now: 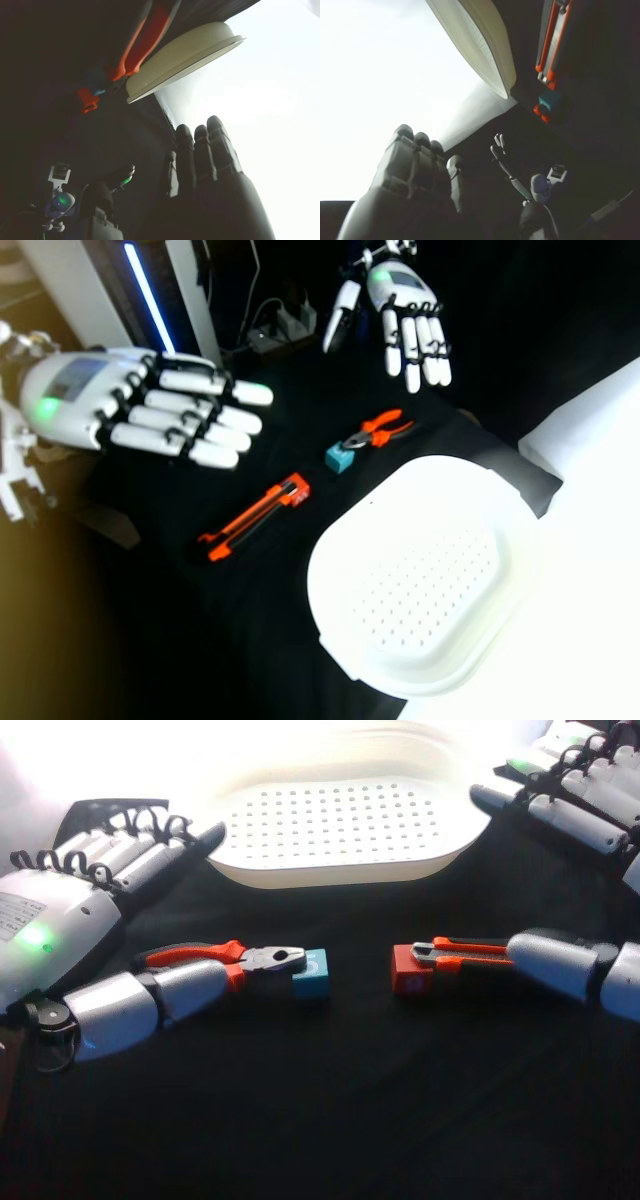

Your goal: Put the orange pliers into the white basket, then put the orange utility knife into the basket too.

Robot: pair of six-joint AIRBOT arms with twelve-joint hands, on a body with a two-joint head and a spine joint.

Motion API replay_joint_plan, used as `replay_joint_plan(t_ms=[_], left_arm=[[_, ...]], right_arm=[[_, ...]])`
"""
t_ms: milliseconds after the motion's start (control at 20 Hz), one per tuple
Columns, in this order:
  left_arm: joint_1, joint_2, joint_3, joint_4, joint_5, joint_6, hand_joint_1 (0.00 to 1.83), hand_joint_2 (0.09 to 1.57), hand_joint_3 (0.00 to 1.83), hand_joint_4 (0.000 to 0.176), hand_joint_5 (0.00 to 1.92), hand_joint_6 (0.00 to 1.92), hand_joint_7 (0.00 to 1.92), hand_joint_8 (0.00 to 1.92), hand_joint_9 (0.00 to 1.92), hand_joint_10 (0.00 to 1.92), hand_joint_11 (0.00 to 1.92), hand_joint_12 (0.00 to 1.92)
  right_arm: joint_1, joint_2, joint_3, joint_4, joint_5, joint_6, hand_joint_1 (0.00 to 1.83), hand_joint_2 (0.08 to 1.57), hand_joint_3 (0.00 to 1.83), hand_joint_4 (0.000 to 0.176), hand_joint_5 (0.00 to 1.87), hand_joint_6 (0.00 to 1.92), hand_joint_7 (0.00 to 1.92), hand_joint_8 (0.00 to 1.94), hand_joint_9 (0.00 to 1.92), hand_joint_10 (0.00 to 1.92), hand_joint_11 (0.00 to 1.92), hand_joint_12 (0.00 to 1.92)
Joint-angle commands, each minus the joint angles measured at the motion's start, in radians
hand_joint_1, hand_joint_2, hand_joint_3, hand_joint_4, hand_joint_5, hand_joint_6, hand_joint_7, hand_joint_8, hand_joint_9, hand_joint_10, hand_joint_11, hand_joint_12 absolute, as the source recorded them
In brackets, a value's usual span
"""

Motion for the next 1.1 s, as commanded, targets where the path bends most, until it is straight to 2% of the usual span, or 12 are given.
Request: replay_joint_plan(t_ms=[0,200,350,400,450,550,600,750,850,900,950,1050], left_arm=[[-0.008,0.006,-0.004,0.017,-0.129,-0.004,0.22,1.34,0.01,0.121,0.00,0.00,0.00,0.00,0.00,0.00,0.00,0.00],[-0.008,-0.004,0.007,0.009,-0.111,-0.006,0.32,1.27,0.00,0.131,0.00,0.00,0.00,0.00,0.00,0.00,0.00,0.00],[-0.009,-0.030,0.027,-0.006,-0.057,-0.018,0.37,1.26,0.00,0.108,0.00,0.00,0.00,0.00,0.00,0.00,0.00,0.00],[-0.010,-0.046,0.040,-0.012,-0.033,-0.027,0.38,1.25,0.00,0.063,0.00,0.00,0.00,0.00,0.00,0.00,0.00,0.00],[-0.011,-0.055,0.047,-0.018,-0.015,-0.032,0.34,1.26,0.00,0.060,0.00,0.00,0.00,0.00,0.00,0.00,0.00,0.00],[-0.022,-0.086,0.071,-0.038,0.037,-0.034,0.45,1.25,0.00,0.030,0.00,0.00,0.09,0.01,0.11,0.03,0.00,0.74],[-0.031,-0.102,0.085,-0.052,0.064,-0.034,0.48,1.24,0.00,0.022,0.02,0.00,0.12,0.01,0.14,0.04,0.00,0.86],[-0.075,-0.163,0.145,-0.096,0.162,-0.034,0.56,1.25,0.00,0.000,0.10,0.02,0.16,0.02,0.15,0.04,0.00,0.67],[-0.106,-0.202,0.181,-0.108,0.227,-0.034,0.68,1.28,0.00,0.000,0.24,0.05,0.26,0.03,0.20,0.09,0.00,0.81],[-0.123,-0.225,0.202,-0.109,0.261,-0.034,0.75,1.28,0.01,0.000,0.32,0.28,0.36,0.13,0.12,0.61,0.00,1.22],[-0.127,-0.232,0.208,-0.115,0.268,-0.033,1.00,1.33,0.01,0.019,0.49,1.40,0.56,1.27,0.22,1.46,0.10,1.78],[-0.131,-0.234,0.213,-0.118,0.271,-0.033,0.98,1.42,0.04,0.031,0.44,1.84,0.49,1.81,0.57,1.90,0.57,1.92]], right_arm=[[0.000,-0.001,0.002,-0.009,0.129,0.000,0.21,1.33,0.01,0.098,0.00,0.00,0.00,0.00,0.00,0.00,0.00,0.00],[-0.014,-0.010,0.012,0.015,0.138,0.000,0.30,1.29,0.00,0.097,0.00,0.00,0.00,0.00,0.00,0.00,0.00,0.00],[-0.020,-0.017,0.016,0.022,0.138,0.000,0.34,1.28,0.00,0.103,0.00,0.00,0.00,0.00,0.00,0.00,0.00,0.00],[-0.022,-0.021,0.019,0.025,0.138,0.001,0.34,1.28,0.00,0.108,0.00,0.00,0.00,0.00,0.00,0.00,0.00,0.00],[-0.023,-0.024,0.020,0.028,0.138,0.001,0.34,1.27,0.00,0.116,0.00,0.00,0.00,0.00,0.00,0.00,0.00,0.00],[-0.027,-0.028,0.021,0.032,0.138,0.003,0.37,1.27,0.00,0.115,0.00,0.00,0.00,0.00,0.00,0.00,0.00,0.00],[-0.029,-0.030,0.021,0.034,0.138,0.004,0.36,1.27,0.00,0.097,0.00,0.00,0.00,0.00,0.00,0.00,0.00,0.00],[-0.035,-0.033,0.020,0.044,0.138,0.005,0.33,1.30,0.01,0.082,0.00,0.00,0.00,0.00,0.00,0.00,0.00,0.00],[-0.041,-0.033,0.020,0.048,0.138,0.008,0.36,1.30,0.00,0.075,0.00,0.00,0.00,0.00,0.00,0.00,0.00,0.00],[-0.043,-0.033,0.020,0.049,0.138,0.008,0.35,1.30,0.00,0.075,0.00,0.00,0.00,0.00,0.00,0.00,0.00,0.00],[-0.043,-0.033,0.020,0.049,0.138,0.008,0.35,1.30,0.00,0.092,0.00,0.00,0.00,0.00,0.00,0.00,0.00,0.00],[-0.043,-0.033,0.020,0.050,0.140,0.008,0.35,1.29,0.00,0.084,0.00,0.00,0.00,0.00,0.00,0.00,0.00,0.00]])
